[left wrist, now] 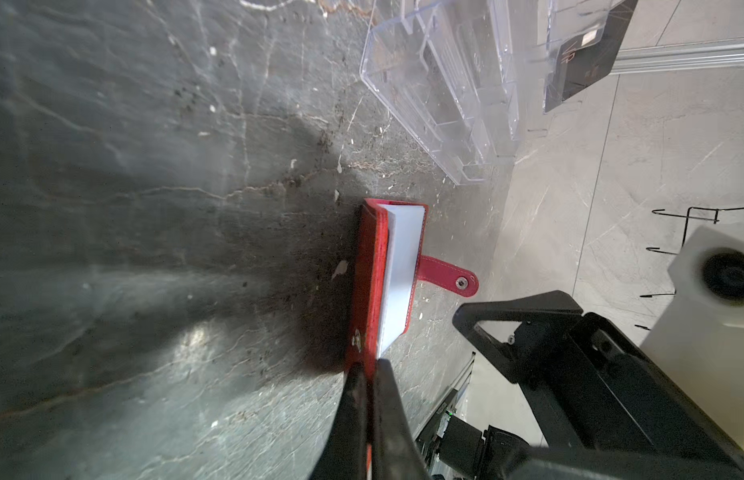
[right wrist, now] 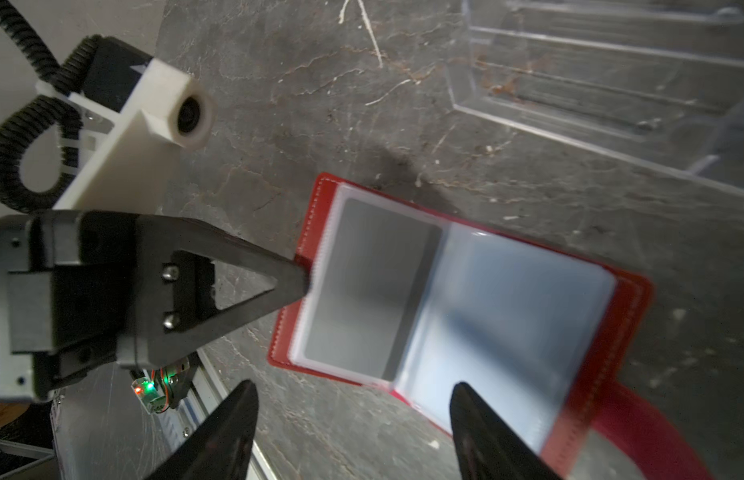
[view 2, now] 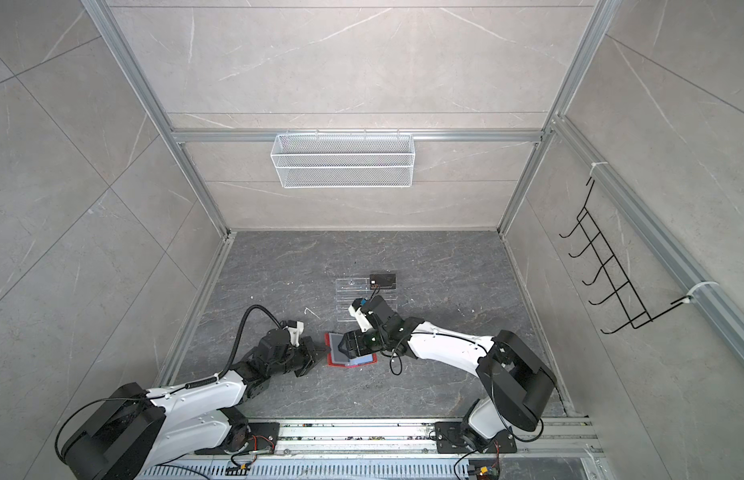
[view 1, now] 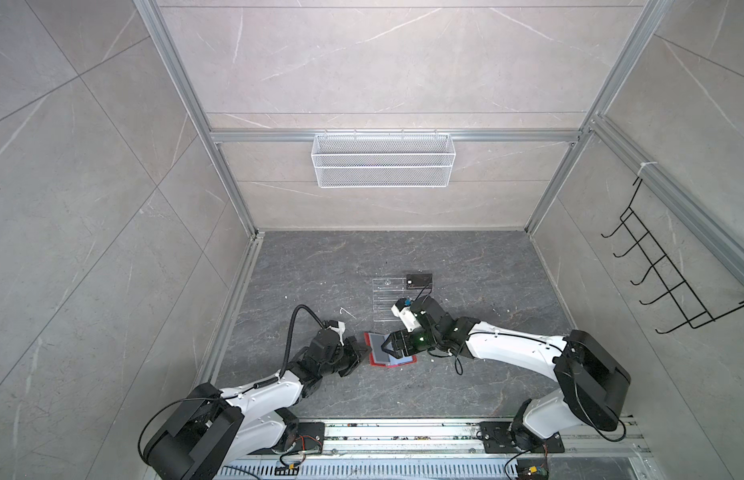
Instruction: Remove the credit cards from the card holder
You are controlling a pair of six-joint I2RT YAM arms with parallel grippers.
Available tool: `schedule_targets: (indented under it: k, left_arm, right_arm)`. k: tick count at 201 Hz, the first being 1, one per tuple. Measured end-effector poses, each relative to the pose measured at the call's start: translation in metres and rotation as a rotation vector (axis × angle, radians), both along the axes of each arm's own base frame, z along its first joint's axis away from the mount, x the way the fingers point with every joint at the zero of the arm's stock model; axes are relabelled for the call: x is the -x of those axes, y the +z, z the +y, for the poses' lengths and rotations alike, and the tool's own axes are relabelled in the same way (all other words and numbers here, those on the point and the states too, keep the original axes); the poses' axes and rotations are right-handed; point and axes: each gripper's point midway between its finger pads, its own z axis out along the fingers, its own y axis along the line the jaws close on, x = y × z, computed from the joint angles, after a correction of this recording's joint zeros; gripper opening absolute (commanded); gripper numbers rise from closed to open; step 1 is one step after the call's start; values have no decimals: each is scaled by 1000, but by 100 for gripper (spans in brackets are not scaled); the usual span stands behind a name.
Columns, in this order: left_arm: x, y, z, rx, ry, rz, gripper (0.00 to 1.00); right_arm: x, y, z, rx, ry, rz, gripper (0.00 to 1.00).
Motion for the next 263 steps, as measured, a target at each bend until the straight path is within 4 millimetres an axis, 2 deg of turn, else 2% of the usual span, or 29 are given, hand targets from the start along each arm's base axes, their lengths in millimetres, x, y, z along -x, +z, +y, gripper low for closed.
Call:
schedule_targets:
  k: [20,64,140,230,263]
  left_arm:
    - [2,1,-2,2,-8,-3,0]
    - [3,2,-4,3,-18,-8,0]
    - [4,4,-7,0,-31,-21,0]
    - [3,4,-6,-20,-27,-30,0]
    - [4,2,-5,-31,-31,-27,0]
  right_arm:
    - [7,-10,8,39,10,29,75]
    - [17,-37,2,127,5,87,74]
    - [15,-32,10,121,8,79,73]
    - [11,-44,8,180,-12,81,63]
    - [11,-44,7,193,-16,74,63]
